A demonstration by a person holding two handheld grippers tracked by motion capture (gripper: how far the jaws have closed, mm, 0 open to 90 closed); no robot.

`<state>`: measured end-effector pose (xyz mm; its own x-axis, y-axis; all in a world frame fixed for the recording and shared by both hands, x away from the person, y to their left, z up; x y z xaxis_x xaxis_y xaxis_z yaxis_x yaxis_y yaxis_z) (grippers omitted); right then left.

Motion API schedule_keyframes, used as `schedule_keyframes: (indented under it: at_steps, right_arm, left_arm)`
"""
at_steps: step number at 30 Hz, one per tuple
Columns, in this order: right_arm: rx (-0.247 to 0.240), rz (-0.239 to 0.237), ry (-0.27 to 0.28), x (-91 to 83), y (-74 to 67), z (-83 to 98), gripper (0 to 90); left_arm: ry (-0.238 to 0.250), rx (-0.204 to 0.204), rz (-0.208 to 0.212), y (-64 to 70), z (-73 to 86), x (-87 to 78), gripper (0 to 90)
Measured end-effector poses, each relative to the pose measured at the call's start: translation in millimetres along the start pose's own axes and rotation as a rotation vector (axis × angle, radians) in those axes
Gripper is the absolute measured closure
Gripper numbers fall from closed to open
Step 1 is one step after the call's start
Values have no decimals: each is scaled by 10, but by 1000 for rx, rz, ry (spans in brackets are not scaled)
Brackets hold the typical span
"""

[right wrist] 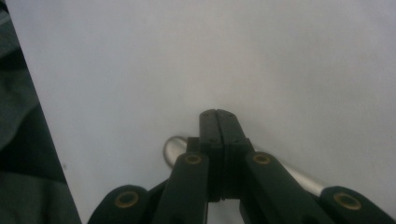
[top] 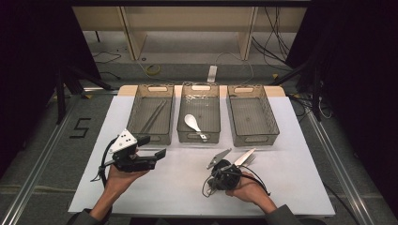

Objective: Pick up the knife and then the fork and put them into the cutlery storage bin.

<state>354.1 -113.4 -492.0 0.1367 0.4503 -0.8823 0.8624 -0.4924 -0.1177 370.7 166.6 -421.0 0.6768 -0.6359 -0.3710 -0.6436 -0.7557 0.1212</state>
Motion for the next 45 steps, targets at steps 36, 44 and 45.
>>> schedule_keyframes:
  at_steps: [36, 44, 45]
  right_arm:
    - [12, 36, -13, 3, 20, 54, 900]
    - [0, 37, -56, -73, -24, 166, 900]
    - [9, 31, -55, -83, -28, 185, 900]
  left_arm:
    - [-4, 7, 1, 9, -4, 10, 192]
    - [-3, 6, -1, 1, -1, 2, 192]
    - [0, 3, -2, 3, -2, 2, 192]
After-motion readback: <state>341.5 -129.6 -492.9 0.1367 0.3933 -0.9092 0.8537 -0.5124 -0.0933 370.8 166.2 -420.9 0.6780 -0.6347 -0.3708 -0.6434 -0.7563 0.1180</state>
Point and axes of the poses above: each handheld gripper's, and its own axes: x roughly forward along the jaws, z roughly out of its underside, y roughly to its right, the point moved 3 cm from there along x, roughly forward along the jaws, and after that the axes turned 1 degree about -z, right-handed, at the moved point
